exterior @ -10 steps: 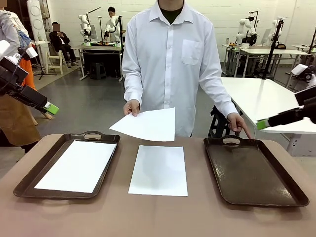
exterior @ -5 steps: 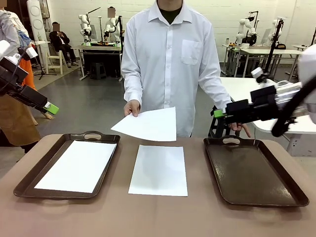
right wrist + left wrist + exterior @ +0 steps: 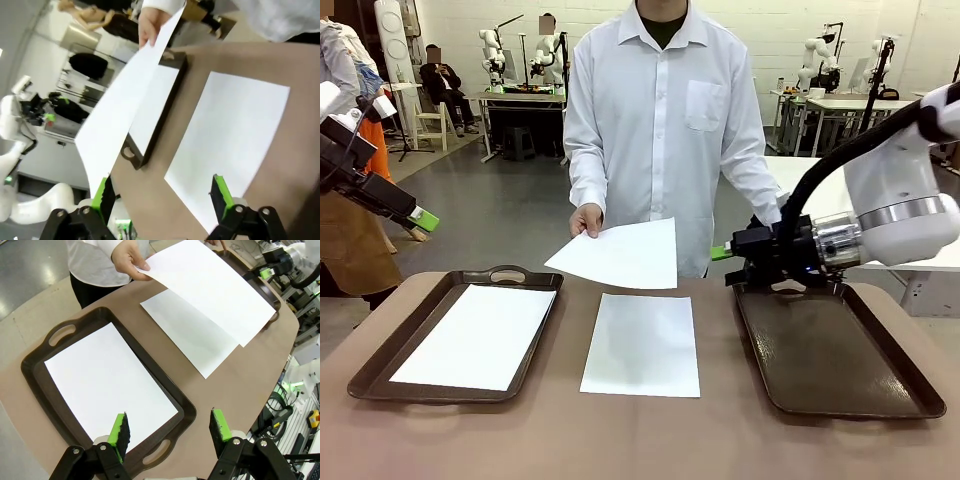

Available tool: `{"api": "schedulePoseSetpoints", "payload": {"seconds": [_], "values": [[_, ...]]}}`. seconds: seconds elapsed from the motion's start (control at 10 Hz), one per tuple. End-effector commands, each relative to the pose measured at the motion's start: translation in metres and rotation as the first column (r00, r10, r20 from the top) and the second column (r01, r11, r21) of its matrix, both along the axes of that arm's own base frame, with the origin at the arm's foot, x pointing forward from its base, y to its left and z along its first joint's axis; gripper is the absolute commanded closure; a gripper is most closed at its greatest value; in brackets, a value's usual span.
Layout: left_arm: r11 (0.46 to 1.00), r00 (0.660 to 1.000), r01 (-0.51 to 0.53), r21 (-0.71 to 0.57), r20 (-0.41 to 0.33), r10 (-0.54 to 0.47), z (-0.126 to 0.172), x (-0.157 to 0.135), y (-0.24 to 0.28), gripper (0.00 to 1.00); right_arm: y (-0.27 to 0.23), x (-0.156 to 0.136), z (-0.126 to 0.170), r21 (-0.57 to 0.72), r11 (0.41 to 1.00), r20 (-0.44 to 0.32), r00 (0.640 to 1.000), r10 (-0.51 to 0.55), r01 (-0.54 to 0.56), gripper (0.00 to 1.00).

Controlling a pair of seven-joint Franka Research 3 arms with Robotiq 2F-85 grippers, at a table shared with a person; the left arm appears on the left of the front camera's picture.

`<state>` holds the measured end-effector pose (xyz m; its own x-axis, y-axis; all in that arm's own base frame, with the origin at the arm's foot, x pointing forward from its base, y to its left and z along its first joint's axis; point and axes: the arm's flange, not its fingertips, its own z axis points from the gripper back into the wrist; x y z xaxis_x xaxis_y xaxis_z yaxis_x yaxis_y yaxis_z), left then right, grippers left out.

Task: Sort the A4 documents.
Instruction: Receive the A4 Paper.

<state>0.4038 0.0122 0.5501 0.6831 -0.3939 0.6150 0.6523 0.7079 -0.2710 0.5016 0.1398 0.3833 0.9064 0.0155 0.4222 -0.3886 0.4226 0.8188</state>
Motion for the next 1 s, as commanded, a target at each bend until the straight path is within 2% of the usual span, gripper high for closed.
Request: {"api": "schedulePoseSetpoints", "payload": {"seconds": [0.0,0.3,0.7,0.9], "values": [[1.000,1.000,0.014,0.008,0.013,-0.014,-0.001,-0.001,0.001,0.17,0.011,0.012,0.015,0.060,0.998,-0.003,1.000,0.009,-0.009,0.00],[1.000,1.000,0.014,0.008,0.013,-0.014,-0.001,-0.001,0.001,0.17,0.024,0.019,0.014,0.183,0.982,-0.078,0.996,0.052,-0.037,0.00],[1.000,1.000,0.014,0.008,0.013,-0.014,-0.001,-0.001,0.001,0.17,0.049,0.035,-0.004,0.237,0.970,-0.218,0.970,0.108,-0.055,0.00],[1.000,1.000,0.014,0.008,0.013,-0.014,-0.001,-0.001,0.001,0.17,0.057,0.039,-0.006,0.225,0.973,-0.244,0.963,0.114,-0.058,0.00]]}}
